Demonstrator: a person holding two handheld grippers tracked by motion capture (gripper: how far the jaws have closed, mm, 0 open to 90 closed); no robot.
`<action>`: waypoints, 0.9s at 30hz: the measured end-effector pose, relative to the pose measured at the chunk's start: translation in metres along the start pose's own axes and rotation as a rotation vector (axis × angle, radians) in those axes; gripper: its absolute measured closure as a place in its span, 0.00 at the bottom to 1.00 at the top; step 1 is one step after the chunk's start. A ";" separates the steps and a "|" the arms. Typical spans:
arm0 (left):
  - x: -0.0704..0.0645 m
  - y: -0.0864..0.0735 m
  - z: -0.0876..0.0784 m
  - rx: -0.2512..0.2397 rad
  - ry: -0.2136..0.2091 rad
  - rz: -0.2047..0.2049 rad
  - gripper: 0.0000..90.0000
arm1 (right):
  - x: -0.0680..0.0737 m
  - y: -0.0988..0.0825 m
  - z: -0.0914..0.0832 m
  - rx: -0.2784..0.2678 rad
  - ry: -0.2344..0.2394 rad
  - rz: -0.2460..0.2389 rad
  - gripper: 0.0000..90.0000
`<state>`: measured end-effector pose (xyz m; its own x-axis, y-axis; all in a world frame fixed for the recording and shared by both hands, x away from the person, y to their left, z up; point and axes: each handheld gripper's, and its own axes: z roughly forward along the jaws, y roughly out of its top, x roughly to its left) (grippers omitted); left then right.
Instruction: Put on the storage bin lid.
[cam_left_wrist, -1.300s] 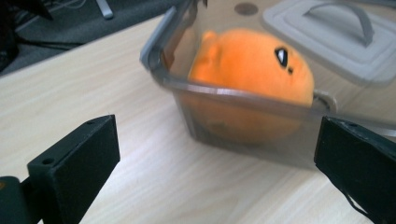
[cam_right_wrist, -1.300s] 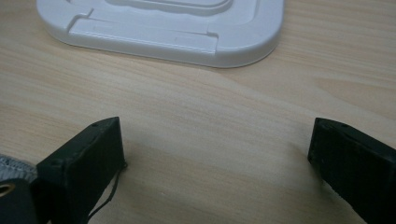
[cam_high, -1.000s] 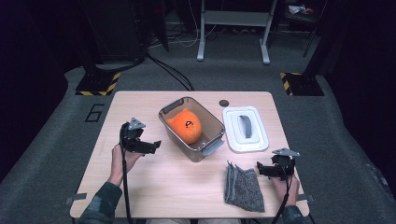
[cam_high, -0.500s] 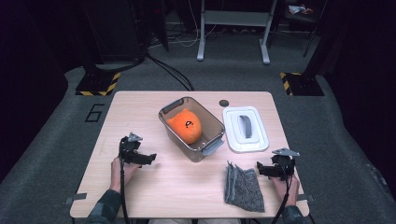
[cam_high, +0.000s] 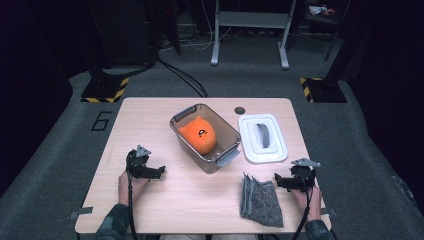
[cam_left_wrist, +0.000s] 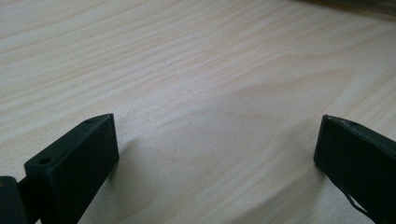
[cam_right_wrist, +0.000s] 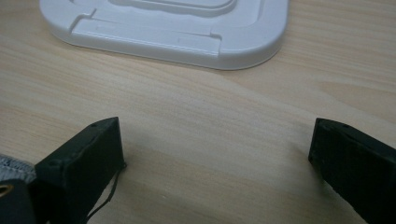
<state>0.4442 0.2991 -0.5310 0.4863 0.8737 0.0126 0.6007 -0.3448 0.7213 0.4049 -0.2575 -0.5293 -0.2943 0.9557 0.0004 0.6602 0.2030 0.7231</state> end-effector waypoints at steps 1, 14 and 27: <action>0.000 0.000 0.000 0.001 0.002 0.000 0.00 | 0.000 0.000 0.000 0.002 0.002 -0.002 0.02; -0.001 0.001 0.000 0.007 0.000 0.001 0.00 | -0.001 0.043 -0.010 0.050 0.010 -0.004 0.03; -0.001 0.001 0.000 0.008 -0.001 0.002 0.00 | 0.013 0.100 0.010 0.074 0.047 -0.031 0.03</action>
<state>0.4448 0.2977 -0.5304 0.4882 0.8726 0.0136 0.6045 -0.3494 0.7159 0.4746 -0.2230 -0.4639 -0.3466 0.9379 0.0128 0.6990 0.2492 0.6703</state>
